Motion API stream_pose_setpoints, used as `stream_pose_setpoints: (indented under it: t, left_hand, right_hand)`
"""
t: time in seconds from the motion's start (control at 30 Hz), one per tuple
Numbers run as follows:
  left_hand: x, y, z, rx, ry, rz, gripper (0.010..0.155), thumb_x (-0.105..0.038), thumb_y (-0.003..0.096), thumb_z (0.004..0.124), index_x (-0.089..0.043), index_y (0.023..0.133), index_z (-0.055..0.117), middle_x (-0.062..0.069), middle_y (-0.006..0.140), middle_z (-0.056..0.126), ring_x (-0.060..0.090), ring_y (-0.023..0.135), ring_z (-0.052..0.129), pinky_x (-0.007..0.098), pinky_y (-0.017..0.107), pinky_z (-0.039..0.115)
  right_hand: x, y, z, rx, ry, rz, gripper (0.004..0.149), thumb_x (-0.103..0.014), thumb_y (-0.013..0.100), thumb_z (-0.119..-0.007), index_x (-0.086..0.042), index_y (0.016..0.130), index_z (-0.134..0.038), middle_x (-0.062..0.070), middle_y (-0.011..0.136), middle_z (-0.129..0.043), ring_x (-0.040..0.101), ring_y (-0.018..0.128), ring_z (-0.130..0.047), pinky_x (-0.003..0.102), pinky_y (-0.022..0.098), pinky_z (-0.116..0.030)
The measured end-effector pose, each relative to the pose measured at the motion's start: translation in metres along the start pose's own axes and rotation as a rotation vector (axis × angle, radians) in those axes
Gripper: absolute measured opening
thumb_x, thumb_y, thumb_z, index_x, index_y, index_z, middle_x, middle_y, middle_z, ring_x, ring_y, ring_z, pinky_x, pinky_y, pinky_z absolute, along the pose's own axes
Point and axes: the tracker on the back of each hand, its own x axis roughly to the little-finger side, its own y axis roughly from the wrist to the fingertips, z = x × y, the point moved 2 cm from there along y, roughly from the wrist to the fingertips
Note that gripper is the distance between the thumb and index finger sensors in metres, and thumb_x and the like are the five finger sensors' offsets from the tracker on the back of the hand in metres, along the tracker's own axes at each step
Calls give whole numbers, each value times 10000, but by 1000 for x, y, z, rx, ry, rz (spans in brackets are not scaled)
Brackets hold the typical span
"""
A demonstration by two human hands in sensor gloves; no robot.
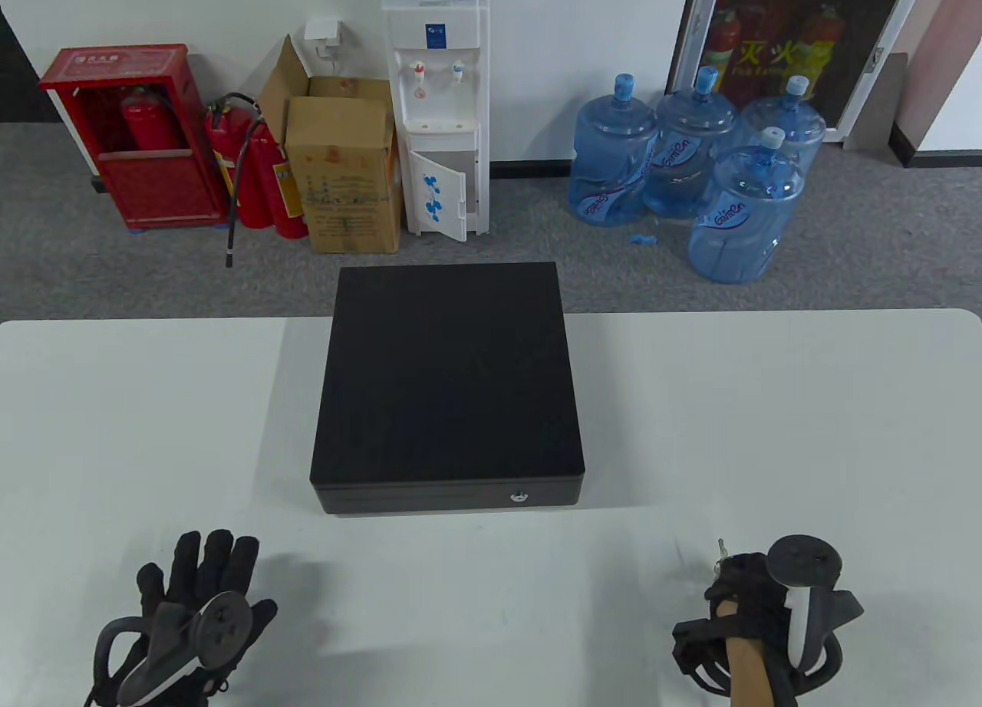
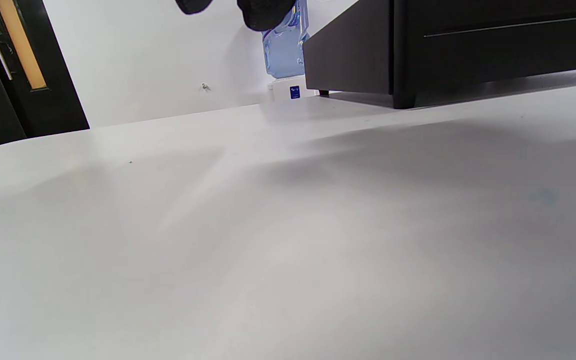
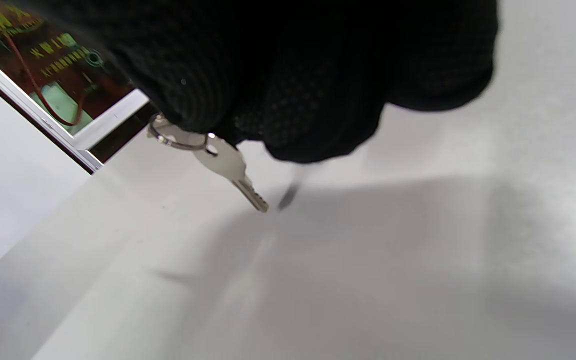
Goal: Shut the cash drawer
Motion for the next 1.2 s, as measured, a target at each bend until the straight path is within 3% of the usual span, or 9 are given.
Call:
stream_pose_setpoints:
  t: [0.7, 0.9, 1.2]
  left_hand:
    - [1, 0, 0, 9, -3, -6, 814, -691, 504, 453, -309, 1187, 232, 104, 1300, 345, 449, 1198, 294, 740, 760, 332]
    - [1, 0, -1, 3, -6, -5, 814, -691, 504, 453, -308, 1187, 232, 107, 1300, 344, 450, 1198, 293, 741, 759, 333]
    - [2, -1, -2, -3, -6, -8, 813, -691, 503, 452, -310, 1186, 231, 108, 1300, 341, 450, 1198, 291, 742, 759, 330]
  right_hand:
    - [-3, 23, -7, 48, -161, -103, 409, -435, 317, -937, -235, 674, -950, 9, 568, -1010, 110, 203, -994, 379, 298, -887]
    - [-2, 18, 0, 57, -117, -91, 412, -436, 318, -929, -213, 663, -951, 16, 546, -1012, 115, 195, -996, 387, 292, -889]
    - [-24, -14, 11, 74, -64, 33, 409, -443, 329, -918, -225, 674, -942, 11, 561, -1004, 122, 232, -1009, 397, 324, -888]
